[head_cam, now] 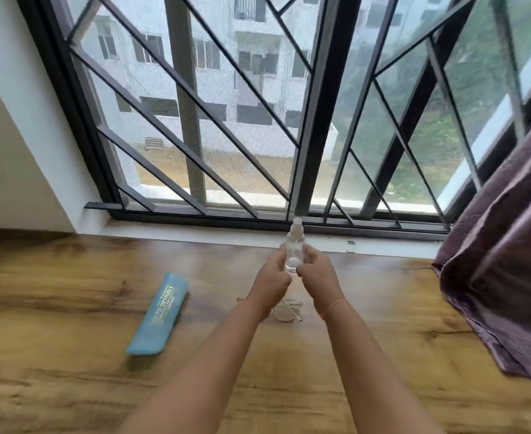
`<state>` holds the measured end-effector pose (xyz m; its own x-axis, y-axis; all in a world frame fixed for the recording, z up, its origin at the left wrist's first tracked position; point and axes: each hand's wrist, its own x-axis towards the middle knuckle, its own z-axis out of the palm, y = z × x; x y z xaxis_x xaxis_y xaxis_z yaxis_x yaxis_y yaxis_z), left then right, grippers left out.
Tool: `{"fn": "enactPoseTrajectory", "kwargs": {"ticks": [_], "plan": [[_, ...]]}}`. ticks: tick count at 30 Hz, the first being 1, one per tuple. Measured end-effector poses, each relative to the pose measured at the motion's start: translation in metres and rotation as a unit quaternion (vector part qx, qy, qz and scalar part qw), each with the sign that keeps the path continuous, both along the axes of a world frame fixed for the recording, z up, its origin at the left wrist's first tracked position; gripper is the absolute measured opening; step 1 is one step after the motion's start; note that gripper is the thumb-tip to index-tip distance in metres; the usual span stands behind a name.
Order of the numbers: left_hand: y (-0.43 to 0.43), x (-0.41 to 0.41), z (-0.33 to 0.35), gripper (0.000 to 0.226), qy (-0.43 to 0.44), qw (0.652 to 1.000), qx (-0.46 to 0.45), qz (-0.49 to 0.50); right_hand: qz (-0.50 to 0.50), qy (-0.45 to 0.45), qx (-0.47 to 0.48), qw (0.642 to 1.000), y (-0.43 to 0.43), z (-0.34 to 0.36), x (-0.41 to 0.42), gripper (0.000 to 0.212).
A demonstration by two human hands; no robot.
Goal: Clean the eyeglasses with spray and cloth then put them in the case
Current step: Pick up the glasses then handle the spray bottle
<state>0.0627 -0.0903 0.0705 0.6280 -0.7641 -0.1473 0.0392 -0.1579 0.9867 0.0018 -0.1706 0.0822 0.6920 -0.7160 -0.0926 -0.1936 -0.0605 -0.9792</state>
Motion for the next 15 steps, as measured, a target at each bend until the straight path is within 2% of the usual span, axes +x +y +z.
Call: {"fn": "enactPoseTrajectory", "kwargs": {"ticks": [3, 6, 11, 15], "plan": [[-0.009, -0.025, -0.004, 0.071, -0.005, 1.000, 0.008, -0.029, -0.009, 0.002, 0.001, 1.000, -0.011, -0.002, -0.034, 0.042], [-0.014, -0.048, -0.007, 0.074, -0.009, 0.998, 0.023, -0.065, -0.022, 0.002, 0.012, 1.000, -0.019, -0.012, -0.063, 0.054], [-0.018, -0.071, -0.016, 0.074, -0.012, 0.994, 0.044, -0.096, -0.034, 0.028, 0.018, 0.999, -0.027, -0.032, -0.092, 0.061], [-0.018, -0.082, -0.020, 0.084, 0.009, 0.993, 0.055, -0.102, -0.040, 0.023, 0.030, 0.998, -0.027, -0.034, -0.101, 0.057]]}}
